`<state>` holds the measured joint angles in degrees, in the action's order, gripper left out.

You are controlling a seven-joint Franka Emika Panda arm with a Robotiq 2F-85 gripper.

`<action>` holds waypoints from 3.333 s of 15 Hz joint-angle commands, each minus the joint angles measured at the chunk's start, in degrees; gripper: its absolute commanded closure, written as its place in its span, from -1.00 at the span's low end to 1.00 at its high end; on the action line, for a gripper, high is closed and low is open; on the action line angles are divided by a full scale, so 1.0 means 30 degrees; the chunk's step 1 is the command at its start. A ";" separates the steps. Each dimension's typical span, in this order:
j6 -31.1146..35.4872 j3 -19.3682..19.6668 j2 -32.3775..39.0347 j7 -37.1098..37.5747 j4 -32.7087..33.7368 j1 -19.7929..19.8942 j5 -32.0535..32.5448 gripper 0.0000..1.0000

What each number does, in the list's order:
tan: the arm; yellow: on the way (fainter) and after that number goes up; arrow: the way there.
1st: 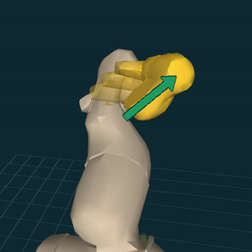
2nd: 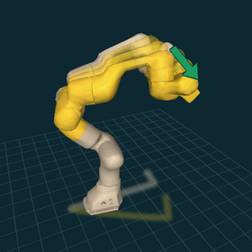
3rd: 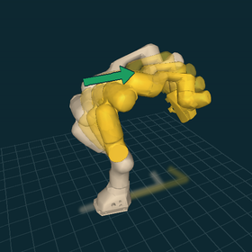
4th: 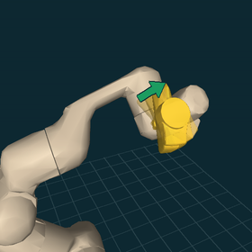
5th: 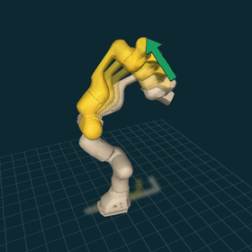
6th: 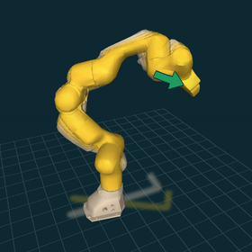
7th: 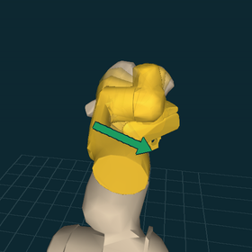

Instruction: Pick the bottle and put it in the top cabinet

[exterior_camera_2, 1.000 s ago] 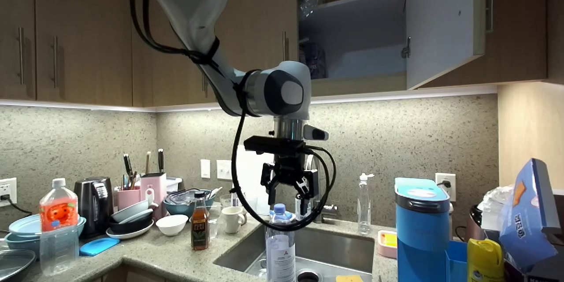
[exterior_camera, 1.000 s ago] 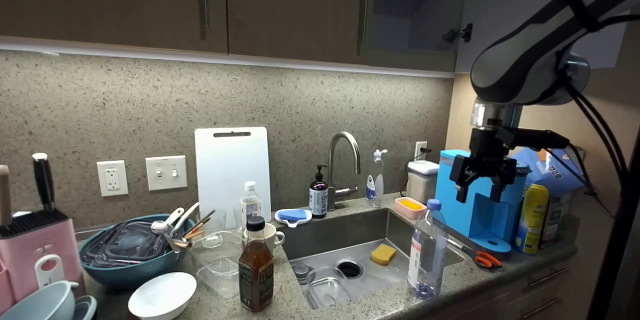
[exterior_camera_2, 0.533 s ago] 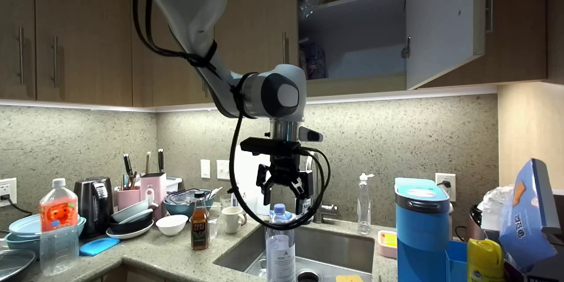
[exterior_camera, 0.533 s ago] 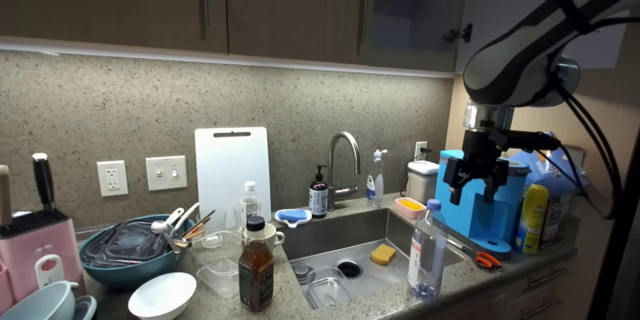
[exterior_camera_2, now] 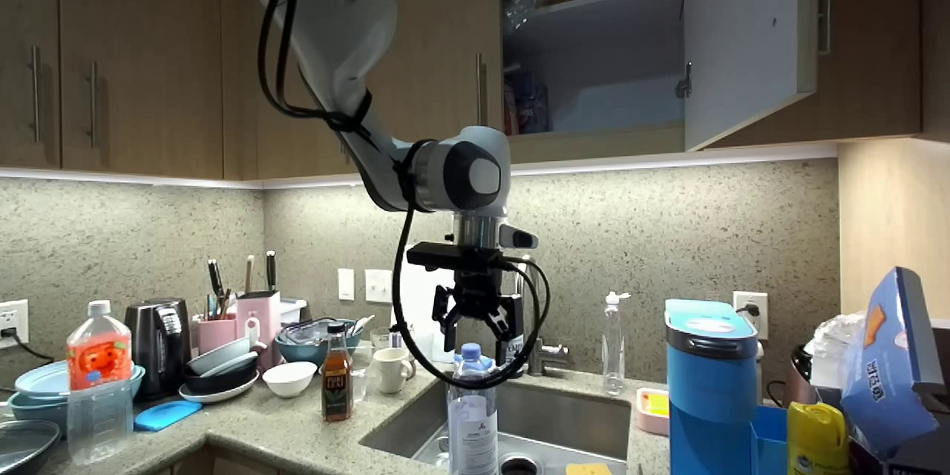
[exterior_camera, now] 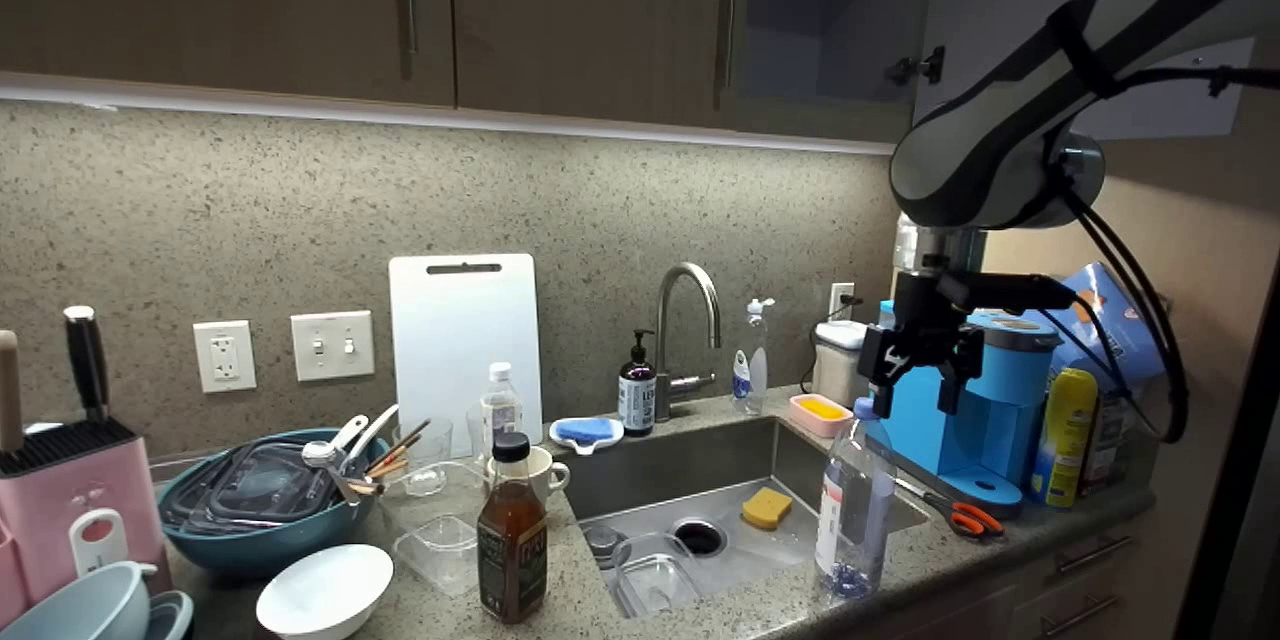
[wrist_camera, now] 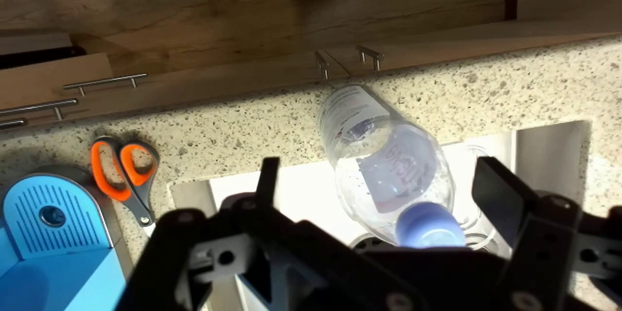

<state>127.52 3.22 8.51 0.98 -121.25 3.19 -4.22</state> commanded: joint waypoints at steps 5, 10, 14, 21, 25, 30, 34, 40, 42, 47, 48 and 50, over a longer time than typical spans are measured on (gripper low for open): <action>-0.0048 -0.0161 0.0633 -0.0165 0.0564 -0.0013 -0.0237 -1.00; -0.0069 -0.0776 0.1813 -0.0627 0.1639 -0.0371 -0.0128 -1.00; -0.0039 -0.1028 0.2510 -0.1054 0.2354 -0.0459 0.0004 -1.00; 0.0028 -0.0968 0.2271 -0.0444 0.2488 -0.0516 -0.0044 -1.00; -0.0030 -0.0717 0.1875 -0.0310 0.2216 -0.0406 0.0116 -1.00; -0.0138 -0.0523 0.1810 -0.0193 0.2287 -0.0282 -0.0054 -0.09; -0.0233 -0.0460 0.1887 -0.0243 0.2388 -0.0251 -0.0091 0.44; -0.0207 -0.0390 0.1974 0.0118 0.2485 -0.0306 -0.0003 0.79; 0.0371 -0.0440 0.1498 0.0193 0.2079 -0.0334 -0.0147 0.79; 0.1697 -0.0679 -0.0761 -0.0252 0.0752 -0.0248 -0.1255 0.79; 0.2049 -0.0698 -0.1339 -0.0280 0.0464 -0.0261 -0.1492 0.79; 0.2906 -0.0773 -0.2485 -0.0209 -0.0085 -0.0387 -0.2000 0.79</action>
<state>132.00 1.45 8.17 0.66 -115.84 1.99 -7.31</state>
